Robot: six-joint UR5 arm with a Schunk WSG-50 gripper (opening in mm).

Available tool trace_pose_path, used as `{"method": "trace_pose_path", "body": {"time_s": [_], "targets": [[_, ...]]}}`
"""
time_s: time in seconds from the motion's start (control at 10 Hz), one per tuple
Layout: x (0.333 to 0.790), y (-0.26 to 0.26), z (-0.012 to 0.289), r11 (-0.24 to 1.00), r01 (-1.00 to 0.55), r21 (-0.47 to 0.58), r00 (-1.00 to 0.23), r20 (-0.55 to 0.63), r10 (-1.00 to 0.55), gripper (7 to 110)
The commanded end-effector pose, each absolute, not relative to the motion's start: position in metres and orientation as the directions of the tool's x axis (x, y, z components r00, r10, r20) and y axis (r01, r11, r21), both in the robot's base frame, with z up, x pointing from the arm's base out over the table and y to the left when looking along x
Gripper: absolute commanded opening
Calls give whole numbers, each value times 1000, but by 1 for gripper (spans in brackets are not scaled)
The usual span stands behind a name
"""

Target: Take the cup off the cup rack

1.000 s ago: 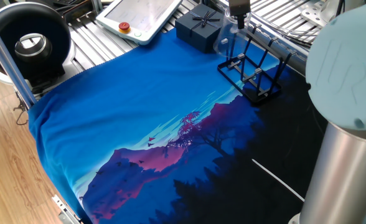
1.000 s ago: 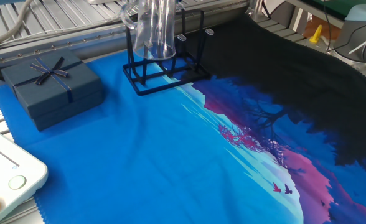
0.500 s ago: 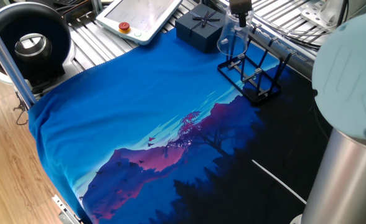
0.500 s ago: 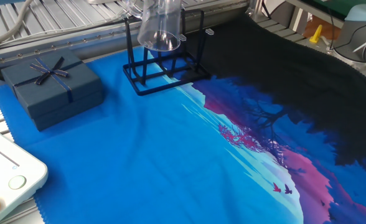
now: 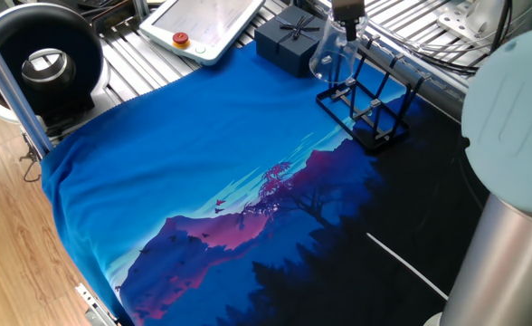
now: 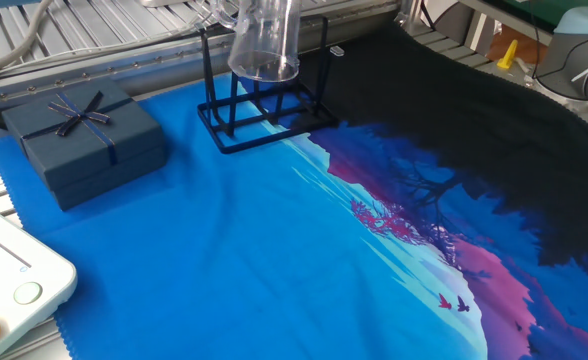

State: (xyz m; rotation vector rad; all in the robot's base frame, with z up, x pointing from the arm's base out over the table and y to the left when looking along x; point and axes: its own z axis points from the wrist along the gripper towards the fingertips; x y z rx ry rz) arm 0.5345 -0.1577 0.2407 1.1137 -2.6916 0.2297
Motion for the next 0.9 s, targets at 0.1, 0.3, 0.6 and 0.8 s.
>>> {"method": "trace_pose_path", "body": {"time_s": [0.1, 0.3, 0.6, 0.8], "targets": [[523, -138, 244, 728, -686, -6, -711, 218, -668, 7], [521, -129, 244, 734, -679, 15, -718, 194, -668, 7], [516, -119, 245, 740, -671, 39, -725, 175, -666, 7], [513, -107, 245, 751, -657, 70, -738, 144, -659, 7]]}}
